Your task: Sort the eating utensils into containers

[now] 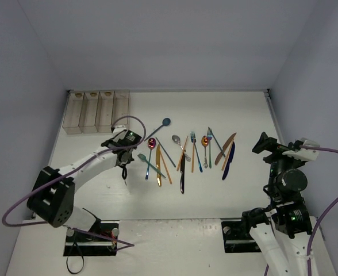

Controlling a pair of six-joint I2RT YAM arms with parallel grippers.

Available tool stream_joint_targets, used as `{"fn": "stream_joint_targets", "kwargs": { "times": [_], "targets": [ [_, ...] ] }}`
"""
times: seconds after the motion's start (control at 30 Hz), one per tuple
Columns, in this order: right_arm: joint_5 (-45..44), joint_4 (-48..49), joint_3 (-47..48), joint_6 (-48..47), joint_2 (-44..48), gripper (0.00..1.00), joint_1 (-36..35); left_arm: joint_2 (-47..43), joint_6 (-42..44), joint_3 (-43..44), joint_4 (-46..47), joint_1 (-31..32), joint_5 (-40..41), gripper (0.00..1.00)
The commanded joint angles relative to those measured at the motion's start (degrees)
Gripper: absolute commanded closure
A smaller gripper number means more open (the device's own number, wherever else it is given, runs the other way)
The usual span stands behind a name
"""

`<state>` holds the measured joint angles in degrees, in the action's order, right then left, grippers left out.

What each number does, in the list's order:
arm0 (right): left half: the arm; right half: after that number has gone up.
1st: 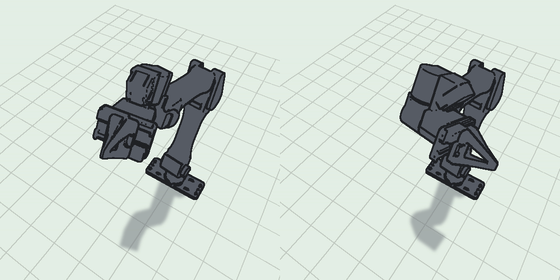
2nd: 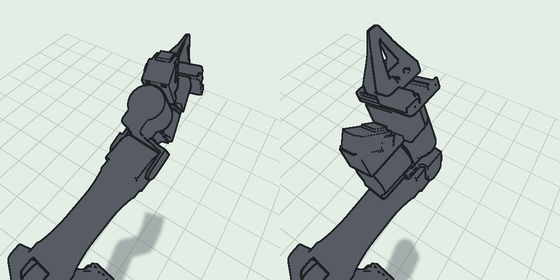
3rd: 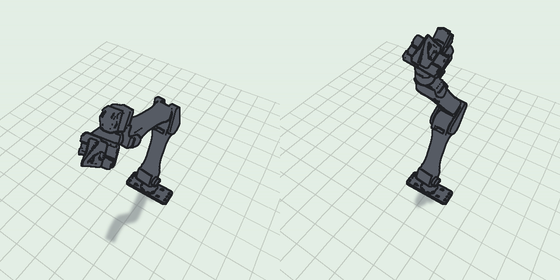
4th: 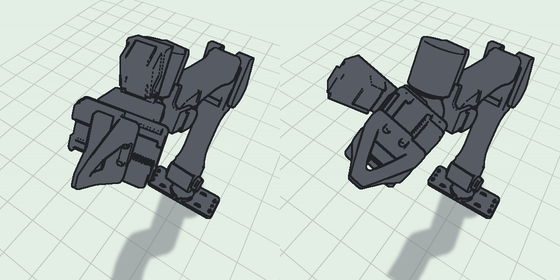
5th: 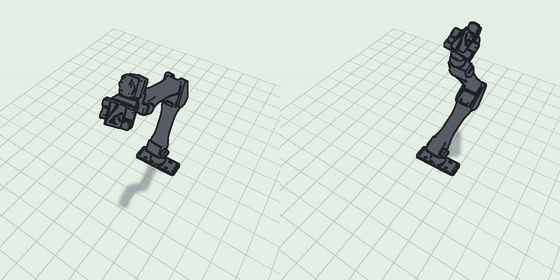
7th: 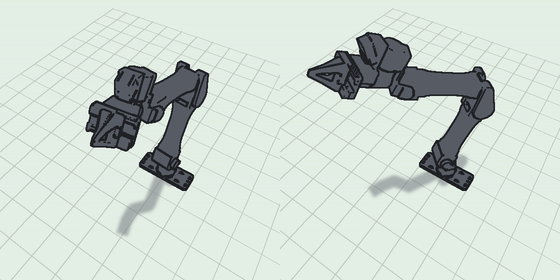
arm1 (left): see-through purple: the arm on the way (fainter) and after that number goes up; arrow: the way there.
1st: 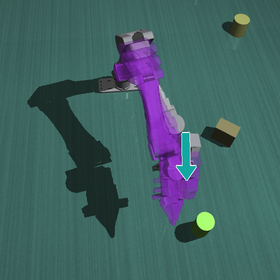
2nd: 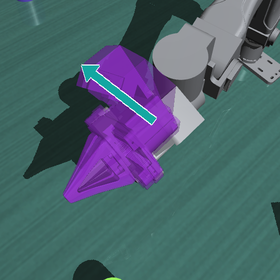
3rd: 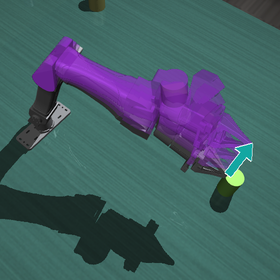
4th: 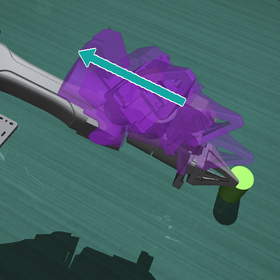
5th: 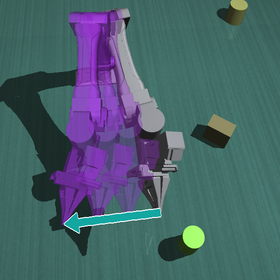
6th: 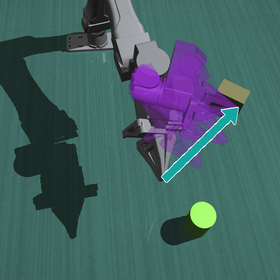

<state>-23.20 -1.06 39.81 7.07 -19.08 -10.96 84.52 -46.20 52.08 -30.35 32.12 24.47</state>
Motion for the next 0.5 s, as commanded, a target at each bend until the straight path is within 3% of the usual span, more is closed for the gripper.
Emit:
{"fn": "stream_joint_targets", "kwargs": {
  "times": [0.0,0.2,0.47],
  "targets": [
    [-1.42,4.49,0.88,-0.57,-0.29,0.00,-0.46,-10.75,10.50,7.36,-1.52,-5.11,4.71,1.00],
    [1.58,4.49,1.48,-0.10,-1.81,0.00,-0.62,-14.95,32.06,15.55,6.25,-21.52,-3.32,1.00],
    [5.35,4.40,2.53,-0.03,-4.68,0.00,-1.49,0.55,49.46,29.23,19.79,-38.16,-15.95,1.00]
  ]
}}
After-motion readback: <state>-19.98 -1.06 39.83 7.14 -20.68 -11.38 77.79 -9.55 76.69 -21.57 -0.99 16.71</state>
